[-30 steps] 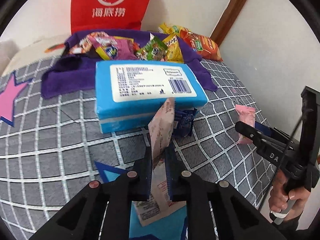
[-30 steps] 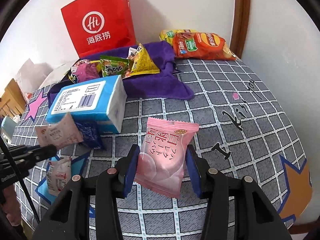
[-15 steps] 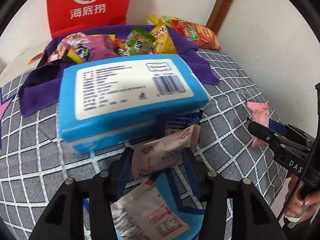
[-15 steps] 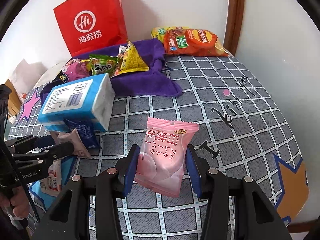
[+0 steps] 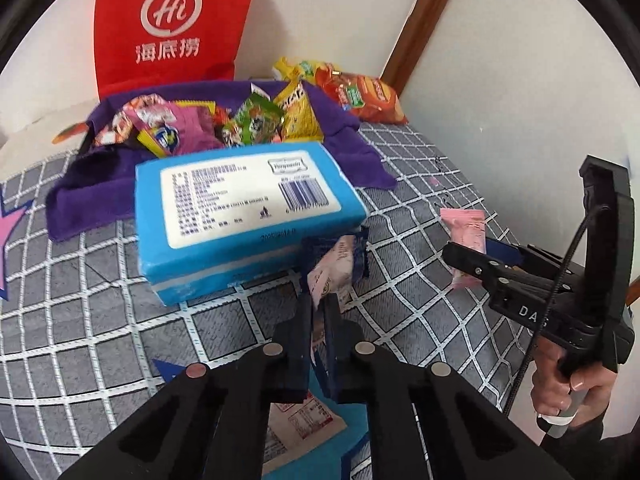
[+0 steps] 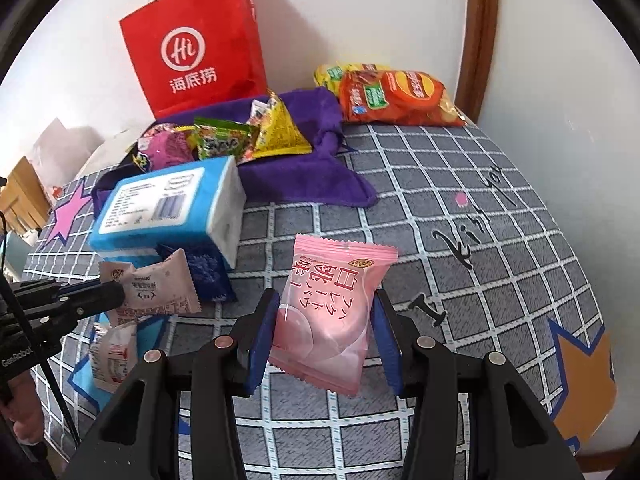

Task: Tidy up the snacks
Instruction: 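Grasp the white wrapper with the left tool while the right tool holds the pink candy packet, then carry the pink candy packet and white wrapper over the purple towel with both tools, then lower both packets onto the purple towel and open both tools, then grasp the blue snack packet with the right tool while the left tool grasps the white-red packet, then carry the blue packet and white-red packet toward the purple towel with both tools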

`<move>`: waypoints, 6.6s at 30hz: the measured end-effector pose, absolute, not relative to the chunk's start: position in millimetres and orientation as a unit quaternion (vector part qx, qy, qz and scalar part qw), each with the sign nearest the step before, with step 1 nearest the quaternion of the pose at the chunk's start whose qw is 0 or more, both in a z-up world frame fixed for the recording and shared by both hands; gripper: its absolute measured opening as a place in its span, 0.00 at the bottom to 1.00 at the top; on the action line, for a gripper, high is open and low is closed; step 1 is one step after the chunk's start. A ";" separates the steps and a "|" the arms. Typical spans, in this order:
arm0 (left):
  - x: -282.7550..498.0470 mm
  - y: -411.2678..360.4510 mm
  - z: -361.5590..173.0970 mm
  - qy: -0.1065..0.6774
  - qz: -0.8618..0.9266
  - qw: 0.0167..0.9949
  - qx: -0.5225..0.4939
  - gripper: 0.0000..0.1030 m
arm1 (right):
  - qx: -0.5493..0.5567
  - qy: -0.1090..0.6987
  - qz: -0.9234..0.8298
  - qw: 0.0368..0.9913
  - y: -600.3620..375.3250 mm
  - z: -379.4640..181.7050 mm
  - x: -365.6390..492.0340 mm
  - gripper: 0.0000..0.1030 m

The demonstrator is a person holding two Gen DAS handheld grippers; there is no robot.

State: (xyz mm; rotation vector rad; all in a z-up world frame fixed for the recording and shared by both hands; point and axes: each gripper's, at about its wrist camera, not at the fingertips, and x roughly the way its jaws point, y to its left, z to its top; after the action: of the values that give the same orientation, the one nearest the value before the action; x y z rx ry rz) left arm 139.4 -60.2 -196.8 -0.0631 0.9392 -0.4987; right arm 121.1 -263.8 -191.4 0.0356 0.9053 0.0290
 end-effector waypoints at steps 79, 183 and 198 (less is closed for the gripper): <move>363.3 -5.7 -146.2 0.402 -0.166 0.892 -0.121 0.04 | -0.041 0.494 0.171 0.851 -167.2 -200.2 390.6 0.45; 110.1 -34.5 -237.0 0.525 -0.117 0.834 -0.122 0.68 | 0.079 0.413 0.047 0.906 -275.8 -199.2 93.6 0.55; 109.9 -60.5 -243.5 0.486 -0.043 0.872 -0.042 0.54 | 0.089 0.422 0.053 0.901 -286.9 -204.8 74.9 0.55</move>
State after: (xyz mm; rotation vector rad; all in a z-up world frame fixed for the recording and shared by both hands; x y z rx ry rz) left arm 109.9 -60.5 -243.5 -0.0883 1.0147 -0.0895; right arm 74.9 -286.9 -204.8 0.1833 0.8733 0.1095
